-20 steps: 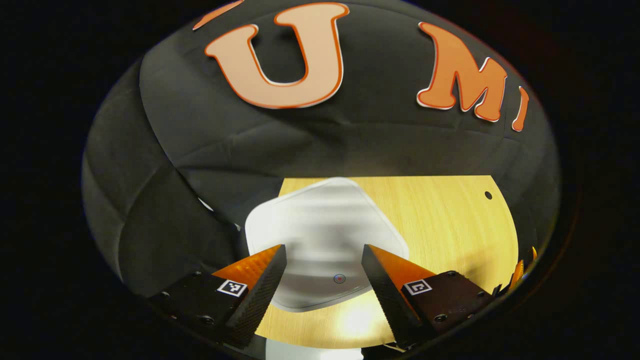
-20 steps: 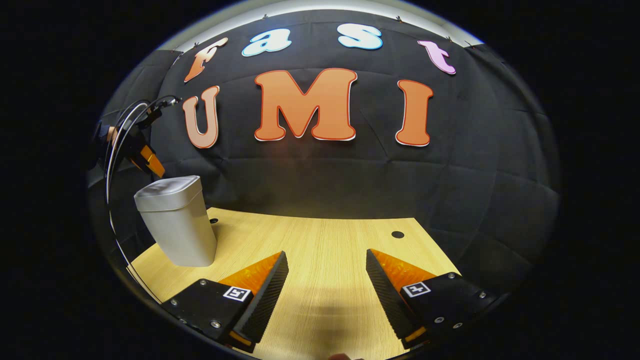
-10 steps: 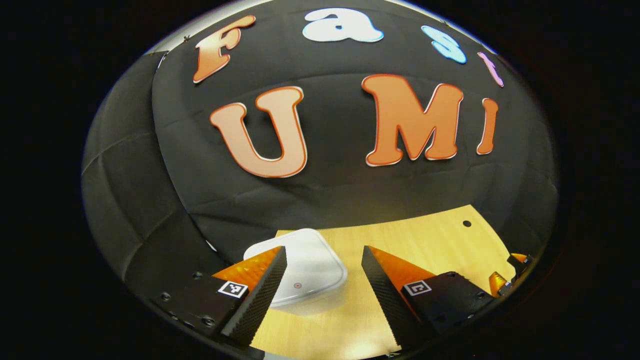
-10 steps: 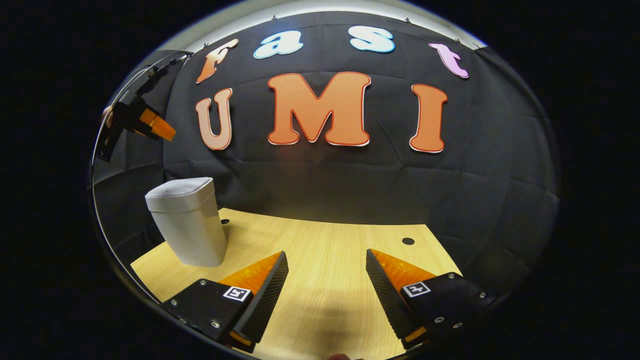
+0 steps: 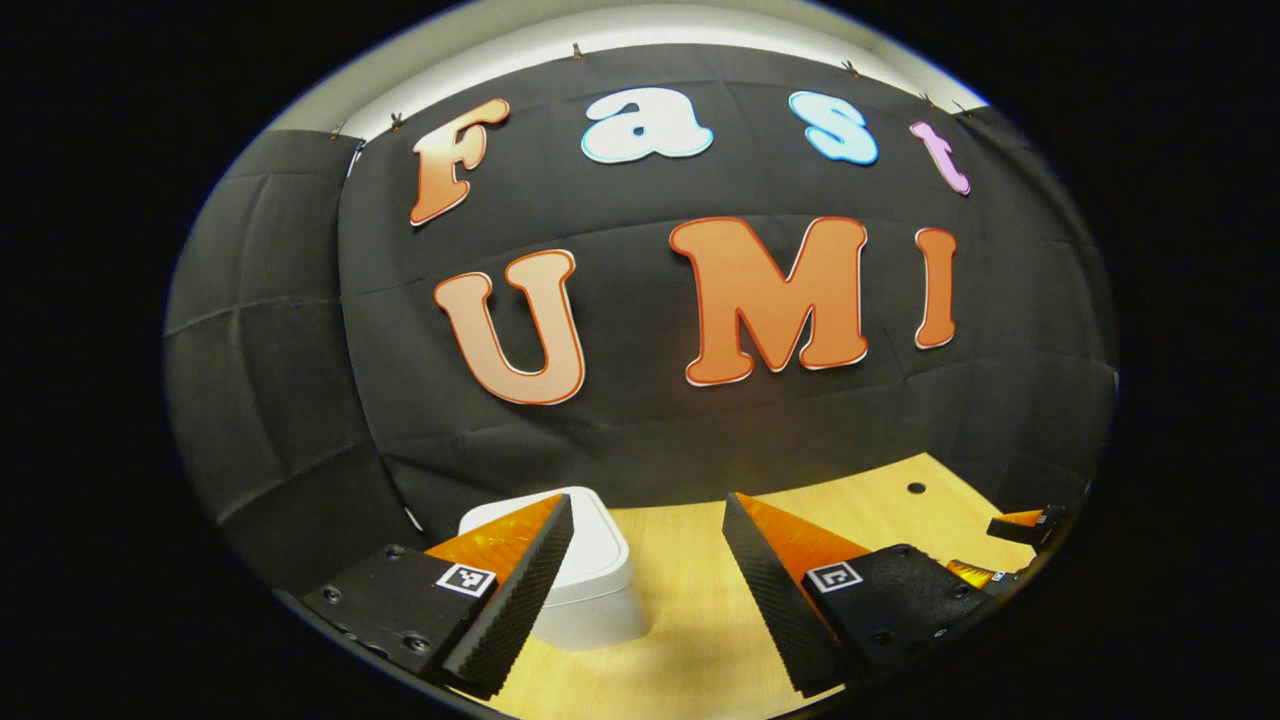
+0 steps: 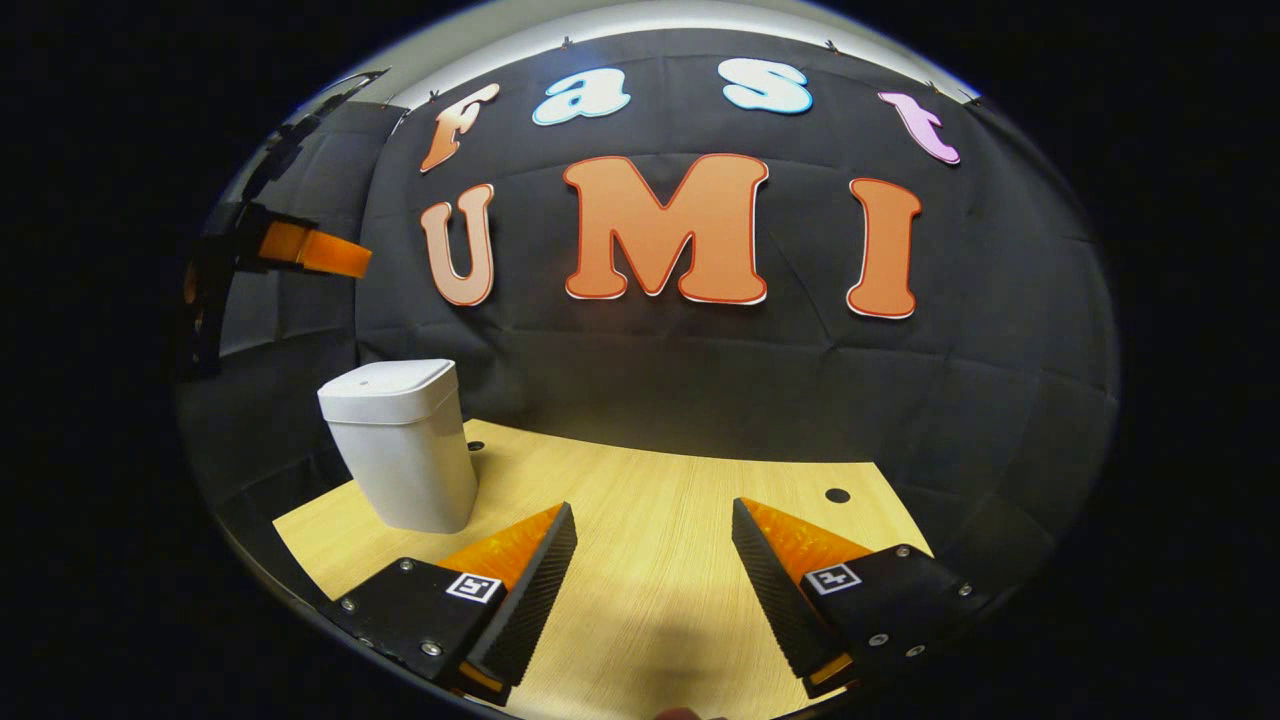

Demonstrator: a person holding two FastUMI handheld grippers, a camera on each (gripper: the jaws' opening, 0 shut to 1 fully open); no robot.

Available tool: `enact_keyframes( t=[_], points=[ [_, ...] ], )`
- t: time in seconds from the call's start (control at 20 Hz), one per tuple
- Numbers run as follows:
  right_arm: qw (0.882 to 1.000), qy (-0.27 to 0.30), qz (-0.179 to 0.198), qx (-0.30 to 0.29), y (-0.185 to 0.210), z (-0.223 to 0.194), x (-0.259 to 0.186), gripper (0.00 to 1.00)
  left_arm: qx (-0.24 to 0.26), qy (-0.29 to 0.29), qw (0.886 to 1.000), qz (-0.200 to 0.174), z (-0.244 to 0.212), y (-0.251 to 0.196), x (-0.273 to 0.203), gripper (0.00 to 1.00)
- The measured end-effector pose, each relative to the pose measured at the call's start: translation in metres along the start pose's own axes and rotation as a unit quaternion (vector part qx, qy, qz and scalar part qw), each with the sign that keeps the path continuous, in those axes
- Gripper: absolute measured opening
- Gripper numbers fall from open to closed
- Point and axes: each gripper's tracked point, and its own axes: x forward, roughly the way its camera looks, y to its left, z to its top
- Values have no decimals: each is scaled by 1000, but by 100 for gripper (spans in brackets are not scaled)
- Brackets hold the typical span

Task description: Press the lid of the desktop garbage bin to open it, pick up the crumpled paper on the desktop and throw it into the bin, then pick up the pop can on the desktop and drop it into the bin, and finally close the garbage bin lid.

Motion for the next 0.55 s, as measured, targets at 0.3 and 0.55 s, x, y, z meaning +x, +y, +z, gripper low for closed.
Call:
enact_keyframes(
  t=[0.3,0.55],
  points=[
    [999,-34,-13,11,-10,22,-5,94,-35,-84,996,16,-11,-37,-18,95],
    [997,-66,-40,16,-17,37,-12,94,-74,-97,992,22,-51,-56,-24,100]
  ],
)
